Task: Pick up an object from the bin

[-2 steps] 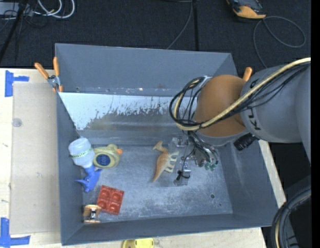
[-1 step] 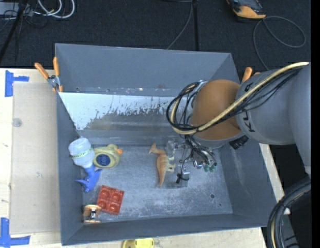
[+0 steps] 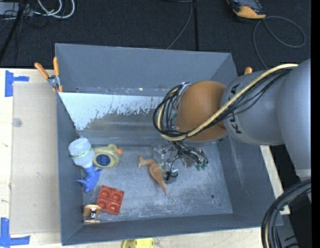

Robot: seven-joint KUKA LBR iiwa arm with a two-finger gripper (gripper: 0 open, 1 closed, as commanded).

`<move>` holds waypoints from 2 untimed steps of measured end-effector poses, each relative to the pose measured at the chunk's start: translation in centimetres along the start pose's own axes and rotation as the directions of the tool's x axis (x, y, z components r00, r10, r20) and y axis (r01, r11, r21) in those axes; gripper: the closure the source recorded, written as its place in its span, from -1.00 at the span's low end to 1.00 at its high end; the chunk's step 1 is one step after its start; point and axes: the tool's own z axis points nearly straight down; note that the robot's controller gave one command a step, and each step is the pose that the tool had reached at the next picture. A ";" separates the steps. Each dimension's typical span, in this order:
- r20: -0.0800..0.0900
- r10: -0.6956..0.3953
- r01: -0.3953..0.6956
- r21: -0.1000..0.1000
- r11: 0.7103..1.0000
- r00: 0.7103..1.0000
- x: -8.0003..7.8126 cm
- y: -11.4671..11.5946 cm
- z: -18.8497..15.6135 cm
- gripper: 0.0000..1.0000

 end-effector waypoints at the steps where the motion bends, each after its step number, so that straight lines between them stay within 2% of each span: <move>1: 0.000 0.001 -0.001 0.000 1.000 1.000 0.0 0.0 0.0 1.00; 2: -0.009 0.007 -0.007 -0.002 1.000 1.000 -0.1 0.8 -3.8 1.00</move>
Offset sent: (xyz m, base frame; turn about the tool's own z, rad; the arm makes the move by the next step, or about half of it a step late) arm 0.0017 0.0177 0.0863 0.0133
